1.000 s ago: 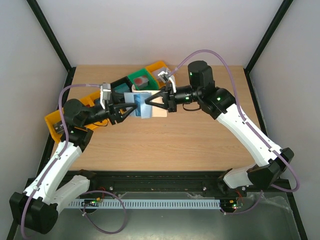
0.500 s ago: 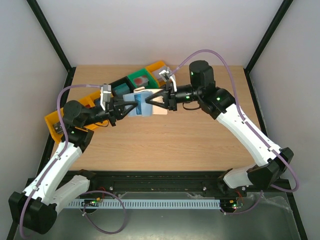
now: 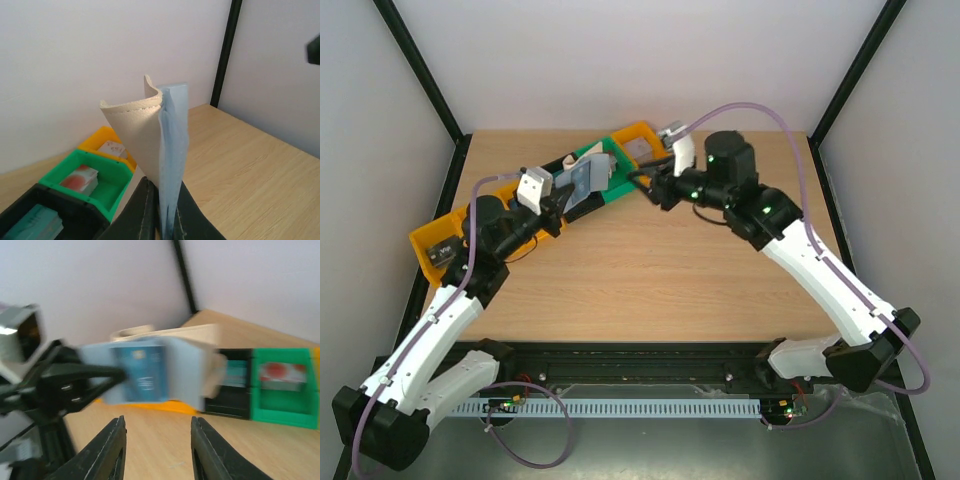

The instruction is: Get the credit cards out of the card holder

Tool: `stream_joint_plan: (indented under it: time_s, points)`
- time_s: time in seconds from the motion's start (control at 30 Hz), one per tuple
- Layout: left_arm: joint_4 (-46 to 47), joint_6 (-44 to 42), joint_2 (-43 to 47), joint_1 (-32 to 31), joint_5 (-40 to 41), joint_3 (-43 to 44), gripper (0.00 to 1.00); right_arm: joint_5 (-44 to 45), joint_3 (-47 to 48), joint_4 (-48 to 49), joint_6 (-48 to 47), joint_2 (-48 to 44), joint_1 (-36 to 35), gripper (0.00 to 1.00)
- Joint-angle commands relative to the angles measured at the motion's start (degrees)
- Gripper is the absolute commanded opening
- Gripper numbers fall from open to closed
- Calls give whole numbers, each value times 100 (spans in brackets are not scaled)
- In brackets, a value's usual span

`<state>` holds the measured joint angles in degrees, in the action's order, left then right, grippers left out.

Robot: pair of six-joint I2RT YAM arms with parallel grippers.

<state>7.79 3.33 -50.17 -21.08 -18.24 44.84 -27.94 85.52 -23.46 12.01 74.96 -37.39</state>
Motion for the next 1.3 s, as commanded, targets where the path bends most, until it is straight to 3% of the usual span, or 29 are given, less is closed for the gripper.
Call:
stream_joint_plan:
  time_s: [0.0,0.07,0.17,0.3,0.5,0.83,1.07,1.27]
  points:
    - [109,-77,96,-28,-148,141,2,-682,-183,721,-131,3,-868,35]
    - [367,448,96,36,-1054,106,2,-1280,-242,1187,64,111,-952,32]
    - [1294,1642,162,218,-2259,-88,2,-1434,-331,1369,95,185,-911,28]
    - [2891,3200,228,440,-3014,-421,2,-1881,-758,1653,324,-84,-381,22]
    - [3076,3133,240,432,-3496,-343,2,-2083,-966,1583,112,-370,-190,21]
    - [3010,3068,204,393,-3541,-265,2,-2655,-791,1623,124,-137,-198,14]
    - [3032,3050,198,393,-3570,-262,2,-2904,-205,277,-1051,-141,-102,21]
    - [3049,3021,217,386,-3627,-288,2,-3228,-50,-297,-1385,-27,-93,26]
